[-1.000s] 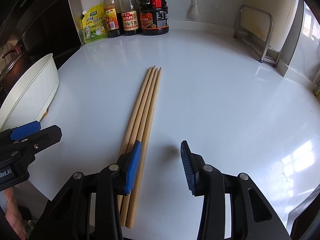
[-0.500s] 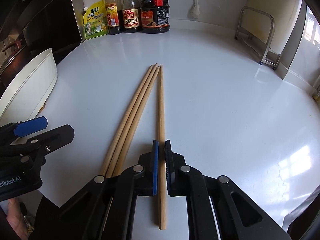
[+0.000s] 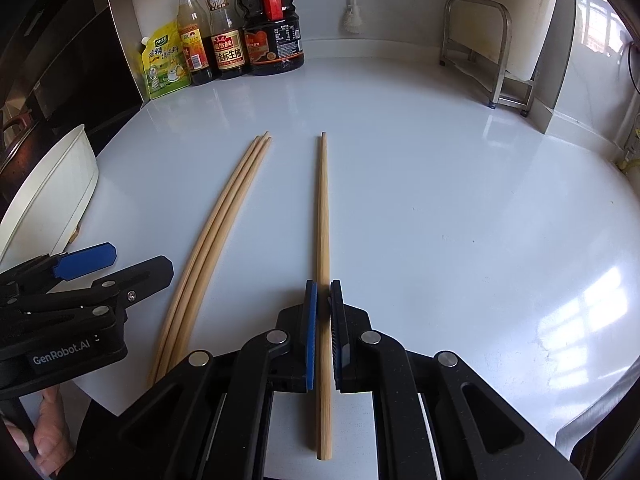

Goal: Organize utensils
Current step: 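Close the right tool on one chopstick and slide it apart from the others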

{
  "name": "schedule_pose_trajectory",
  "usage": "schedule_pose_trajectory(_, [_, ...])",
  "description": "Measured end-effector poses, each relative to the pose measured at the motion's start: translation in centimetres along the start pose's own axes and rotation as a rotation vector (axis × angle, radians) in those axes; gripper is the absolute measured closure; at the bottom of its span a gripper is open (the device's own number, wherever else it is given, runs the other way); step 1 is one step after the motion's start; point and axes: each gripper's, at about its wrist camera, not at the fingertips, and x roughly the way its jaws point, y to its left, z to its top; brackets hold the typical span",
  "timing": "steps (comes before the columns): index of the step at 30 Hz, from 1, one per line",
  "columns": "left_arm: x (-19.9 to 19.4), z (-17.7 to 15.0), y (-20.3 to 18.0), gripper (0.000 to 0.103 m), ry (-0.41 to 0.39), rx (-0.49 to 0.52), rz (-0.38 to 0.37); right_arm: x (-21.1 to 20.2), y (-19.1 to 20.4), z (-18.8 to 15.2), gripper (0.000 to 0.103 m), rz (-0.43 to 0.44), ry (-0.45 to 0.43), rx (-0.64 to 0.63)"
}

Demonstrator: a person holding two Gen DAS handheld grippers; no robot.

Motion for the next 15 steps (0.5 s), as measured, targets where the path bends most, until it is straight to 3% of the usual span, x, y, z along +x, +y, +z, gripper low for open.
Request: schedule_pose_trajectory(15, [0.91,0.18,-1.00,0.026,-0.001,0.030,0.041,-0.05,-0.63,0.05,0.090,0.012,-0.018,0.017])
